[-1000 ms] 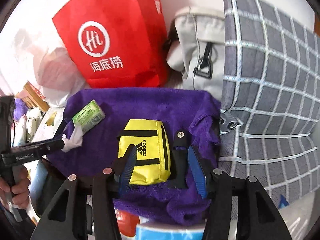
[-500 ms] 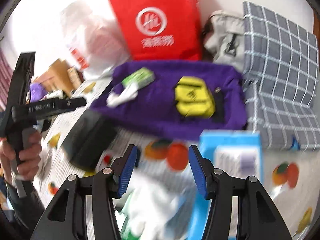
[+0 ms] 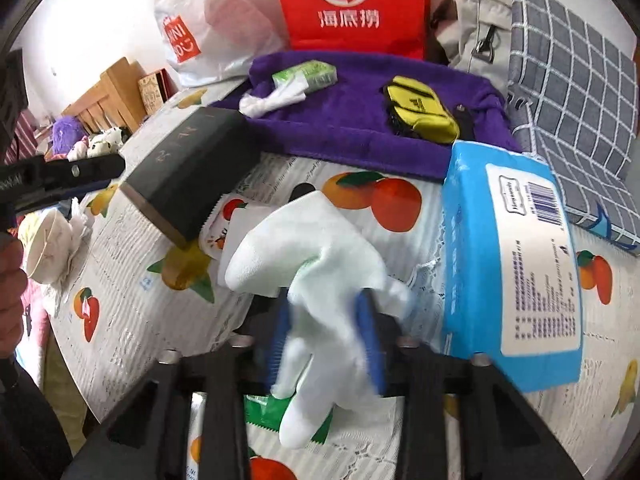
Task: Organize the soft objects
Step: 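Grasp the white gloves with the right tool while the left tool approaches the white foam block, then grasp the white foam block with the left tool while the right tool holds the gloves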
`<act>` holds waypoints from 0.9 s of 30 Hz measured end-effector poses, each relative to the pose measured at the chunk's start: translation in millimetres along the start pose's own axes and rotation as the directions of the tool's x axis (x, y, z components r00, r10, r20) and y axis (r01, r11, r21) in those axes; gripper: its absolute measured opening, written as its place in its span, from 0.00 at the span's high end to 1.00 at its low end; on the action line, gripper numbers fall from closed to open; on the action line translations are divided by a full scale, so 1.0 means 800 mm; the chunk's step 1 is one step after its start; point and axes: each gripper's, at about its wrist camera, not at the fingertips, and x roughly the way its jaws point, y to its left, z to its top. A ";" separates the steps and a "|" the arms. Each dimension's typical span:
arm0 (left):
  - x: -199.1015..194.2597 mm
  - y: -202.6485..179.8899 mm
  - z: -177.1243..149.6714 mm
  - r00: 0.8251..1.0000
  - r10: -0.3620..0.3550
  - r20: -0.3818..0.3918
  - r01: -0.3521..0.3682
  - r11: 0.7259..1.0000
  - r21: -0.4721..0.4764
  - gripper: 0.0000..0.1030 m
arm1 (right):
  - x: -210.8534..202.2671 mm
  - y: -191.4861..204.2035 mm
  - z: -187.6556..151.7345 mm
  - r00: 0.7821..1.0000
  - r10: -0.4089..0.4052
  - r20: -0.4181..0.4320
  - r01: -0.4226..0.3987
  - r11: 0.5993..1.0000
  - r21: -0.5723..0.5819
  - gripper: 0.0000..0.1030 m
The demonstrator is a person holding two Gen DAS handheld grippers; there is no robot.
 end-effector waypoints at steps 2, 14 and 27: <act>-0.003 0.004 -0.007 1.000 0.001 -0.005 -0.001 1.000 -0.007 0.44 | -0.011 -0.001 -0.005 1.000 0.029 0.010 -0.029 0.999 0.017 0.91; -0.005 -0.008 -0.061 0.999 0.026 -0.028 -0.025 1.000 0.019 0.44 | -0.093 -0.005 -0.054 0.983 0.087 0.161 -0.101 0.991 0.084 0.91; -0.002 -0.070 -0.091 0.999 0.004 -0.033 -0.001 0.996 0.090 0.24 | -0.131 -0.051 -0.135 0.978 -0.056 0.201 0.012 0.978 0.210 0.91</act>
